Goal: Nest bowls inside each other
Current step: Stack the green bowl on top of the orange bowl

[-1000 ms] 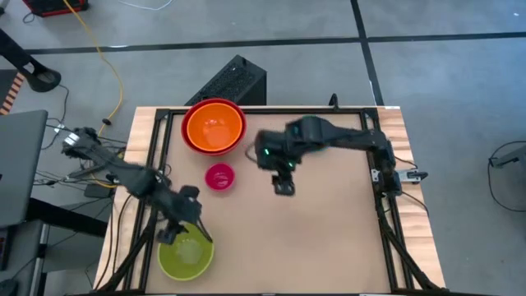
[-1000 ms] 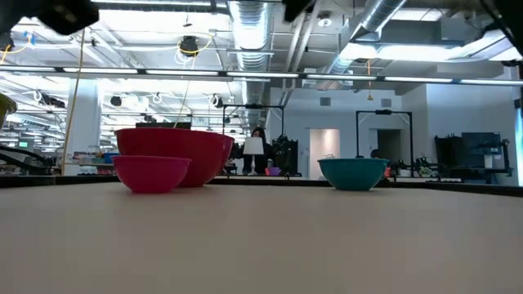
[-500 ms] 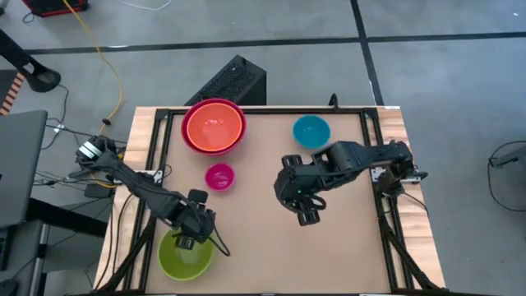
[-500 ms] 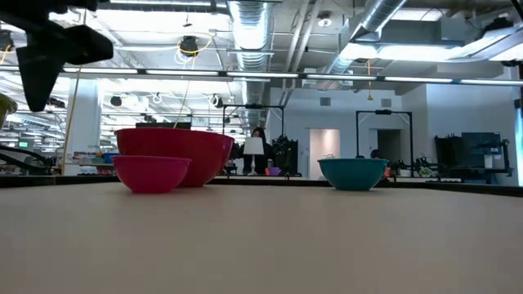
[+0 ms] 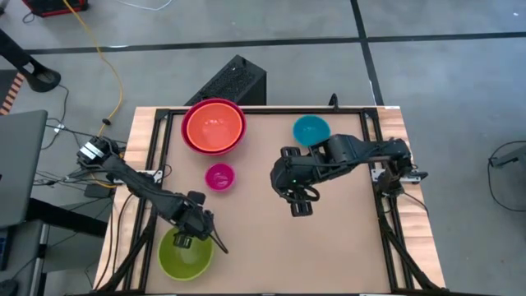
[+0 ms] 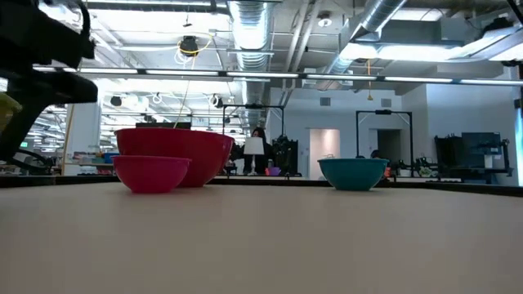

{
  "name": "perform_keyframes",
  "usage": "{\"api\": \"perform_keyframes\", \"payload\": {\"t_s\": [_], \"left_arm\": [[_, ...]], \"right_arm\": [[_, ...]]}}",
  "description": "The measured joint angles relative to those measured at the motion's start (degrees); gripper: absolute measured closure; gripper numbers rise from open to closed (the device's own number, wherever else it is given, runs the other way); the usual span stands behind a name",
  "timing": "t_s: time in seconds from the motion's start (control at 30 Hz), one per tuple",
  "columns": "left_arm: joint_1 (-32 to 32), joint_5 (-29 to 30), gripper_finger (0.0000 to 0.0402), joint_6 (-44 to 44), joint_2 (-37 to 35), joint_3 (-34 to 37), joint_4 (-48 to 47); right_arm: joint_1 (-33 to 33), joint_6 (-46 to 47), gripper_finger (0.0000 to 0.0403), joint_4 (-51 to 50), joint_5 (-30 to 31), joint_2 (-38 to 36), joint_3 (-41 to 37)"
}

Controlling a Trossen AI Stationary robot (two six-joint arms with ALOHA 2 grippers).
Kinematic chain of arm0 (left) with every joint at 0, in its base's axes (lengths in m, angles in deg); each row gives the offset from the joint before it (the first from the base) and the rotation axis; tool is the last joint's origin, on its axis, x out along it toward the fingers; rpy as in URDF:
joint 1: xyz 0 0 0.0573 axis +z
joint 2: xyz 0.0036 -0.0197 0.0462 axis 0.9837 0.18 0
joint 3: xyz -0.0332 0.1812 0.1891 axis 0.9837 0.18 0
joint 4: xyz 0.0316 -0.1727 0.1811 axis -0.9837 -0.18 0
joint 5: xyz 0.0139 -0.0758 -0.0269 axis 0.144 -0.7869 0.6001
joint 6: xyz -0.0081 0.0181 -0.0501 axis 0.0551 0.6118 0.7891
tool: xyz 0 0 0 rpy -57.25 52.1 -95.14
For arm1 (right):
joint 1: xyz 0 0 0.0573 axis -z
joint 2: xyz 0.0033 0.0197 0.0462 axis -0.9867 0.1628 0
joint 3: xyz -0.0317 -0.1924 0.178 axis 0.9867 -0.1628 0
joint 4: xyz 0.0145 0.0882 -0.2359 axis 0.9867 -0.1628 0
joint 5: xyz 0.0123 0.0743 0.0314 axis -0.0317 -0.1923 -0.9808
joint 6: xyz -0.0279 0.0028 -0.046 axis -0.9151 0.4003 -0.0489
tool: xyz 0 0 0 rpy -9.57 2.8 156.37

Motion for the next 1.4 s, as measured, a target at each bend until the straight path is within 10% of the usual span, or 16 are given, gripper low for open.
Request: {"api": "perform_keyframes", "payload": {"t_s": [0.3,0.77,1.1,1.4], "left_arm": [[2.37,-8.17,0.0386,-1.24,-0.75,-0.01,-0.08],[10.92,-8.05,0.0401,2.83,-14.32,-4.44,-0.29],[23.5,19.96,0.0401,30.3,-27.84,-5.21,-1.45],[26.28,33.53,0.0401,33.05,-27.08,-5.21,1.85]], "right_arm": [[0.78,0.0,0.018,0.98,0.0,0.04,0.0],[0.99,-0.02,0.018,0.94,-0.02,0.07,0.0],[2.67,15.44,0.018,6.05,10.14,0.09,-0.73],[9.83,24.11,0.0188,19.01,12.46,0.11,-5.25]]}}
